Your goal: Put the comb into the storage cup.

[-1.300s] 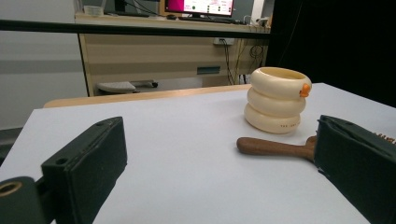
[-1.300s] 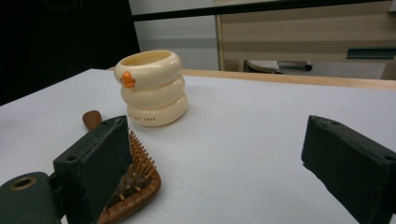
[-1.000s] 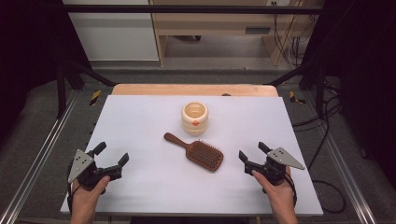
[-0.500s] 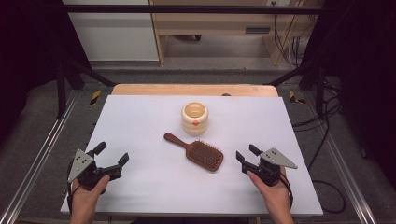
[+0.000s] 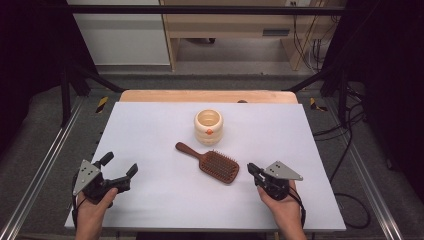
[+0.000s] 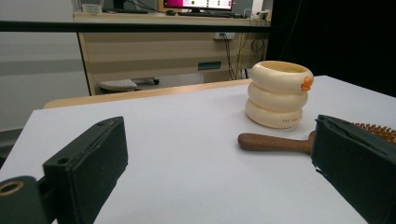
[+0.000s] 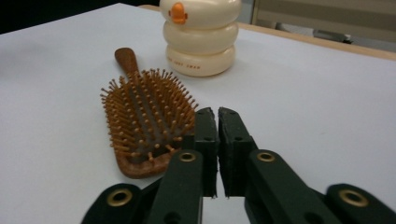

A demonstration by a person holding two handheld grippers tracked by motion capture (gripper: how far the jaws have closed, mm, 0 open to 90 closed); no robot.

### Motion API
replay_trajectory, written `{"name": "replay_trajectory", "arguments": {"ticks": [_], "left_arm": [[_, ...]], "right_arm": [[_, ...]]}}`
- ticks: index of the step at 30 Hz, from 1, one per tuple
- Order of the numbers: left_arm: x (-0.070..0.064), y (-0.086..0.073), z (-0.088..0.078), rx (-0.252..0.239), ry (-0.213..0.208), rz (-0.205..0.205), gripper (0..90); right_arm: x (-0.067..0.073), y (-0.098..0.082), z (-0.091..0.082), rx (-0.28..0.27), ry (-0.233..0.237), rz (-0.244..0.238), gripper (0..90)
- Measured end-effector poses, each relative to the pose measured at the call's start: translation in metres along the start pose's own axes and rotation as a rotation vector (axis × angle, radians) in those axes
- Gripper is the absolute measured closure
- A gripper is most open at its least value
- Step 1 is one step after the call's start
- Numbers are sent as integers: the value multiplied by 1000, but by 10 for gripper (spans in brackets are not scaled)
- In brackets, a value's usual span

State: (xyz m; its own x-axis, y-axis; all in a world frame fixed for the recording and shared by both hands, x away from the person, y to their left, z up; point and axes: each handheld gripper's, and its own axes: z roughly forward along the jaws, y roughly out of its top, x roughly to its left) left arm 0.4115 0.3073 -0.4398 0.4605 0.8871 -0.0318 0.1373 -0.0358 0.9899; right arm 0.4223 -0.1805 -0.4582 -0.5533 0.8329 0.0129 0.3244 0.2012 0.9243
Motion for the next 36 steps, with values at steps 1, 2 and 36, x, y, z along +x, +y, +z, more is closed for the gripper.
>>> {"name": "replay_trajectory", "arguments": {"ticks": [1, 2, 36], "left_arm": [[0, 0, 0, 0, 1, 0, 38], [0, 0, 0, 0, 1, 0, 39], [1, 0, -1, -1, 1, 1, 43]], "right_arm": [[1, 0, 1, 7, 6, 5, 896], [3, 0, 2, 14, 14, 7, 900], [10, 5, 55, 143, 45, 76, 900]]}}
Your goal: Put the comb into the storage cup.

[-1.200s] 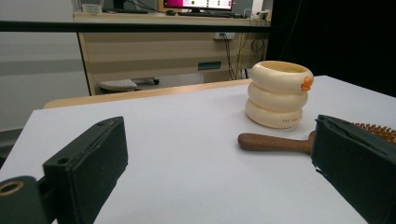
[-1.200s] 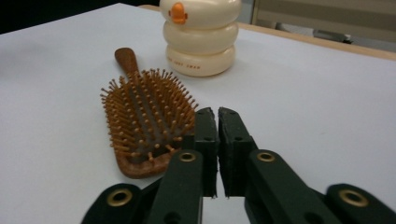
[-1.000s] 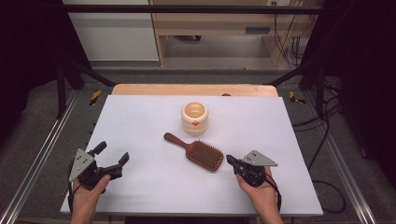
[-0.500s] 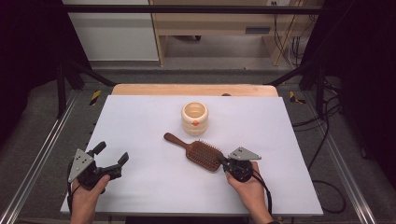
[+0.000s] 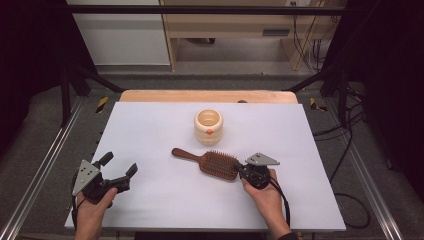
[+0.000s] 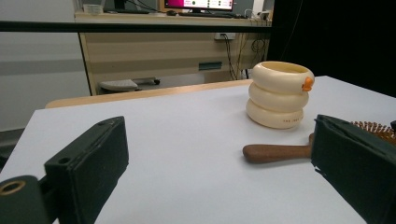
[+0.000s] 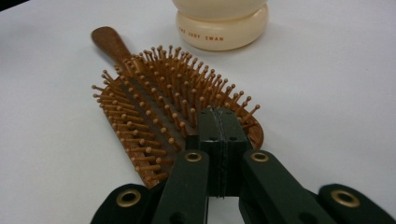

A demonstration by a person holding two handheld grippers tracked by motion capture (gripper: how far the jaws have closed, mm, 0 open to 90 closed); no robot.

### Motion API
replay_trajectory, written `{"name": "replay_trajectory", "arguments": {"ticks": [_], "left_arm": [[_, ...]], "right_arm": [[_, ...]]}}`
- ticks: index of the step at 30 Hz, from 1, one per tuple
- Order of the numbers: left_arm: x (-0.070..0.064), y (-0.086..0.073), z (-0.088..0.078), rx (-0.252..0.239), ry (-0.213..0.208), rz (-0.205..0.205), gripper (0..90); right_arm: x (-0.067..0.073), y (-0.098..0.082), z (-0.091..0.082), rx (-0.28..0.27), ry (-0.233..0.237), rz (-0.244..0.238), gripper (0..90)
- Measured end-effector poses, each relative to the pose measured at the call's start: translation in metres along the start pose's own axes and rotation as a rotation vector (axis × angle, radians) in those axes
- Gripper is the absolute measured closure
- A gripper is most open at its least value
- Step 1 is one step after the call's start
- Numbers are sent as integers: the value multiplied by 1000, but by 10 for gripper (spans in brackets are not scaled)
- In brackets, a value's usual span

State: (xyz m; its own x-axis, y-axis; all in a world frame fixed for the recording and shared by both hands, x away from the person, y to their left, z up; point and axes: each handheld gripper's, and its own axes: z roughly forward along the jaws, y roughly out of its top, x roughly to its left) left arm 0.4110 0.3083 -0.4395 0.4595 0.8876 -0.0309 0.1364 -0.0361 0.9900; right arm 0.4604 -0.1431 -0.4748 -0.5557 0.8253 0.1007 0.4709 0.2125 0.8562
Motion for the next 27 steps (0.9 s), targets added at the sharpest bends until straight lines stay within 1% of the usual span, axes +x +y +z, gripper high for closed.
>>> {"name": "replay_trajectory", "arguments": {"ticks": [7, 9, 10, 13, 15, 17, 18, 27], "left_arm": [[0, 0, -1, 1, -2, 0, 43], [0, 0, -1, 1, -2, -3, 43], [0, 0, -1, 2, -2, -2, 43], [0, -1, -1, 3, -3, -3, 43], [0, 0, -1, 3, -4, -2, 43], [0, 0, -1, 4, -6, -2, 43], [0, 0, -1, 5, -6, -2, 43], [0, -1, -1, 7, -7, -2, 43]], "right_arm": [[-8, 8, 5, 28, -9, 6, 900], [-10, 10, 7, 34, -12, 12, 900], [-12, 11, 8, 37, -9, 28, 900], [-14, 14, 11, 46, -13, 40, 900], [-16, 16, 13, 51, -12, 39, 900], [-17, 18, 15, 57, -16, 25, 900], [-18, 20, 17, 60, -19, 27, 900], [-24, 30, 26, 87, -22, -2, 900]]}}
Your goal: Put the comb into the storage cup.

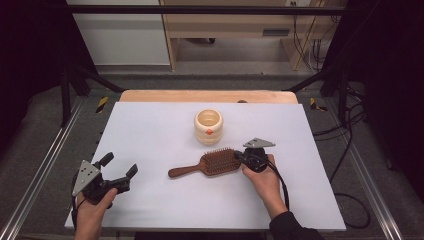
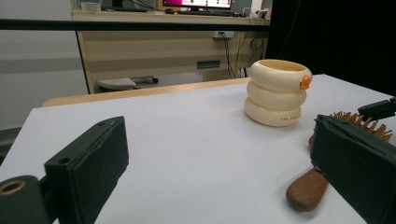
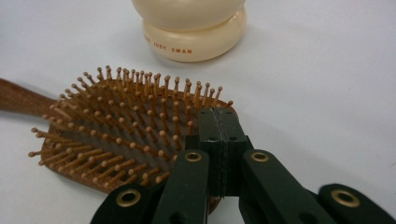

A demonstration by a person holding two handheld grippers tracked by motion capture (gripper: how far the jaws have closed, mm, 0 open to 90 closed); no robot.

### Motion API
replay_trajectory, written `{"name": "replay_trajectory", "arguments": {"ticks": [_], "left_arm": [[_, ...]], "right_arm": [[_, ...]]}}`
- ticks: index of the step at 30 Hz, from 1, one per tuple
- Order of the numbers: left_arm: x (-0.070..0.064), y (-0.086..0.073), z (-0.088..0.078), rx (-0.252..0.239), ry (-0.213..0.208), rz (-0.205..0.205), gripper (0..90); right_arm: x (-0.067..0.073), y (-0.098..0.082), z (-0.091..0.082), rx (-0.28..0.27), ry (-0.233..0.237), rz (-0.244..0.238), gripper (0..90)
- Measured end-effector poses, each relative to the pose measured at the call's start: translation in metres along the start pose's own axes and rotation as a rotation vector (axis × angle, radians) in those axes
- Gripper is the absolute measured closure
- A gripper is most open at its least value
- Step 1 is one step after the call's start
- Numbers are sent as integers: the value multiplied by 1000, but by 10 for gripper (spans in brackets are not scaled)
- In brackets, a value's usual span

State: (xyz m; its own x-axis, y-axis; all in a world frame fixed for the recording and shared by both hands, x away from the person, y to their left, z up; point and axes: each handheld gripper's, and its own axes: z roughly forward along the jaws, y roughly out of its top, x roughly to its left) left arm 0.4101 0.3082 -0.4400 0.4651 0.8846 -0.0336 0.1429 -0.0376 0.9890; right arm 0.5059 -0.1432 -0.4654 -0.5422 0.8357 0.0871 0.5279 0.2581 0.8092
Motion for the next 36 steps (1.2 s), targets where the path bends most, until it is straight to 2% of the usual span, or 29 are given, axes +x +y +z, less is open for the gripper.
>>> {"name": "replay_trajectory", "arguments": {"ticks": [13, 20, 36], "left_arm": [[0, 0, 1, 6, -6, 1, 43], [0, -1, 1, 11, -8, 4, 43], [-1, -1, 2, 13, -11, 7, 43]], "right_arm": [[0, 15, 13, 20, -8, -48, 900], [1, 15, 19, 26, -5, -73, 900], [3, 15, 19, 30, -3, -80, 900]]}}
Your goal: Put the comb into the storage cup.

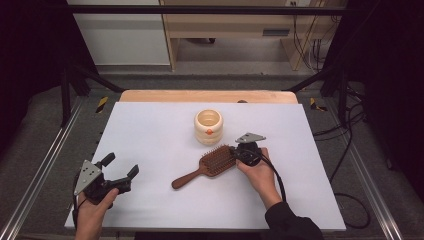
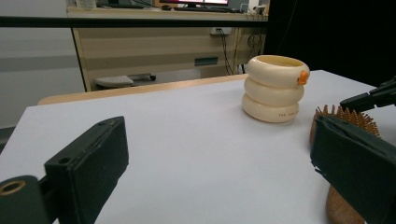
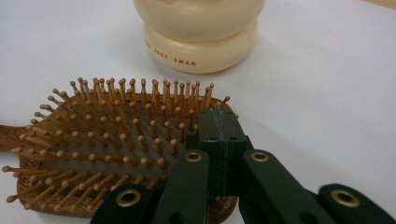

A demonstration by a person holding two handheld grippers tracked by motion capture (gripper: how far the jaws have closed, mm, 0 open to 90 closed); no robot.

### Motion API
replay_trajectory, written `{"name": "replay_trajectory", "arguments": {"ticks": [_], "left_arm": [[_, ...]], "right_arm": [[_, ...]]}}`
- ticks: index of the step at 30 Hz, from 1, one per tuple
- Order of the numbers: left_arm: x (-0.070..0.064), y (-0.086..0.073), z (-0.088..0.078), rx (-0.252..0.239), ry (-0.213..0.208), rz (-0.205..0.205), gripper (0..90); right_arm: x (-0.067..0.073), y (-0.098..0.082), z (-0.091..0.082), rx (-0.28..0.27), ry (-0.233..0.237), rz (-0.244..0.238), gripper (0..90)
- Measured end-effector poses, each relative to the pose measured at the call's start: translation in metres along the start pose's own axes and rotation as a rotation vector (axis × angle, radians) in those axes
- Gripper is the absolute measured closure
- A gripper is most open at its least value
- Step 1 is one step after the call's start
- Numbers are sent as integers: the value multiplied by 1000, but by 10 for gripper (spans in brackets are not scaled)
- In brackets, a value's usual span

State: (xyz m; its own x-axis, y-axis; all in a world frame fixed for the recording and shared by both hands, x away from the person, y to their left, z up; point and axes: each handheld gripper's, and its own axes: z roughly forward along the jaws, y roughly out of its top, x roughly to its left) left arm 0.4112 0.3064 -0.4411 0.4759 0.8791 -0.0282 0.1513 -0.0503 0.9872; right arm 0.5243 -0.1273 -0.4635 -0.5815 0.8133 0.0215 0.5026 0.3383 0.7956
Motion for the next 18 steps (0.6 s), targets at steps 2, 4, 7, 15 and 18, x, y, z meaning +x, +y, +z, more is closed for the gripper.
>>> {"name": "replay_trajectory", "arguments": {"ticks": [2, 4, 7, 15, 18], "left_arm": [[0, 0, 0, -1, 0, 0, 43], [0, 0, 0, -1, 0, 0, 43], [0, 0, 0, -1, -1, 0, 43], [0, 0, 0, 0, -2, 1, 43], [0, 0, 0, 0, -3, 1, 43]], "right_arm": [[1, 0, 0, -1, 5, -7, 900], [3, 0, 1, -3, 10, -13, 900], [8, 1, 2, -3, 24, -14, 900], [25, 4, 5, 5, 59, -42, 900], [33, 6, 8, 9, 75, -56, 900]]}}
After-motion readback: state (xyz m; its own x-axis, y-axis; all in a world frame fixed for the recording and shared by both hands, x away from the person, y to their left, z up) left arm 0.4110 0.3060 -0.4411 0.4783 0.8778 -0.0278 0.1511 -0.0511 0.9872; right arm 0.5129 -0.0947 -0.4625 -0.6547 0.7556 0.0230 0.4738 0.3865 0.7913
